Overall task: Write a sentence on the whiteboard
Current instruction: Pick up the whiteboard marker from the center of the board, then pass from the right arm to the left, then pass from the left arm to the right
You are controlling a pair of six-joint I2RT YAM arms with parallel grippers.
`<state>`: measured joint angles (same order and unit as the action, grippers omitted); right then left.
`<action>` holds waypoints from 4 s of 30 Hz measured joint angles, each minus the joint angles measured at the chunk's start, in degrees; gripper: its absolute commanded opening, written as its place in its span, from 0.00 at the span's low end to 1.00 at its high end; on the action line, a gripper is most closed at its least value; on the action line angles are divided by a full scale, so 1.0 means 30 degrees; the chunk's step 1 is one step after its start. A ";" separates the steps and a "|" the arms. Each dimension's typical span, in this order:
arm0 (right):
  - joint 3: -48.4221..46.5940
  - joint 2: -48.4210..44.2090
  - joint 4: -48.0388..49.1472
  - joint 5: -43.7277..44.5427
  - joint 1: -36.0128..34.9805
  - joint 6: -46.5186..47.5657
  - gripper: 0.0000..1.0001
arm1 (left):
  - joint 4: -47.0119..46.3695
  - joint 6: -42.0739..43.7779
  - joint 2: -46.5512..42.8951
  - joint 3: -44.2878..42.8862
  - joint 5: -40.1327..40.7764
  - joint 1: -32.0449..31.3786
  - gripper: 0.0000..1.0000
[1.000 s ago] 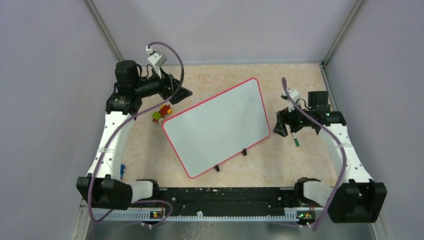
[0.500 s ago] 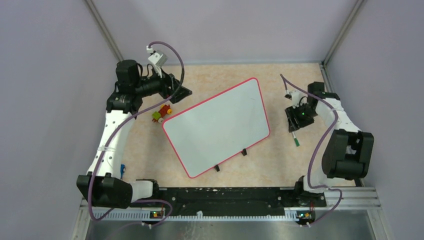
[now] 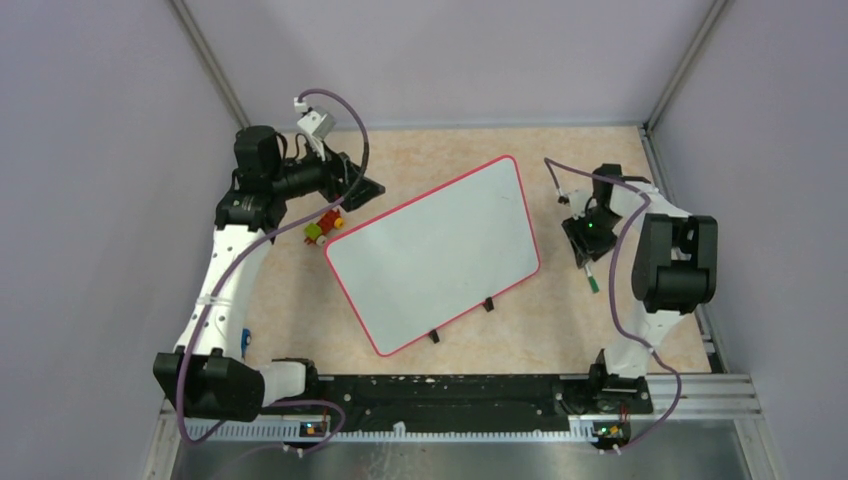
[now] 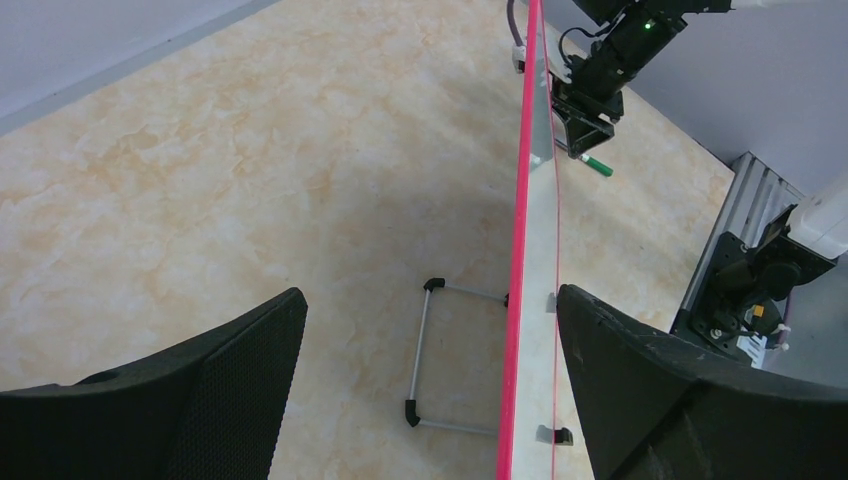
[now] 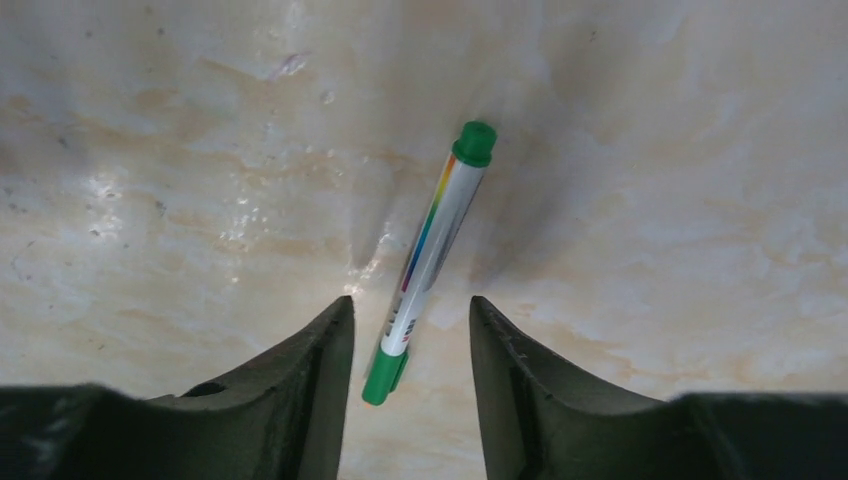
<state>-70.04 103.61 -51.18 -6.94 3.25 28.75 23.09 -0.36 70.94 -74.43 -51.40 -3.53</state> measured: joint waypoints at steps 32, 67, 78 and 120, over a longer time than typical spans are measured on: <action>-0.5850 -0.5406 0.1027 -0.7963 0.0474 -0.4619 0.00 | 0.0379 -0.0787 0.1610 -0.3169 -0.1428 -0.0612 0.99; -0.3614 -0.9916 1.2502 -1.2145 -0.5340 -2.1281 0.00 | -0.6725 -0.5530 0.6164 -0.4517 0.0066 -1.0877 0.68; -0.2761 -0.9923 1.3070 -1.2327 -0.5610 -2.2360 0.00 | -0.7686 -0.6594 0.6324 -0.3825 0.0117 -1.1030 0.60; -0.1800 -1.2415 0.5319 -1.7886 -0.5537 -1.3945 0.70 | 0.8837 0.8145 0.5581 -0.8306 0.4080 -1.1417 0.00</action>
<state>-75.44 66.37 -35.22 -60.60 -13.37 -13.08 49.60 24.08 87.68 -99.35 -39.16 -37.78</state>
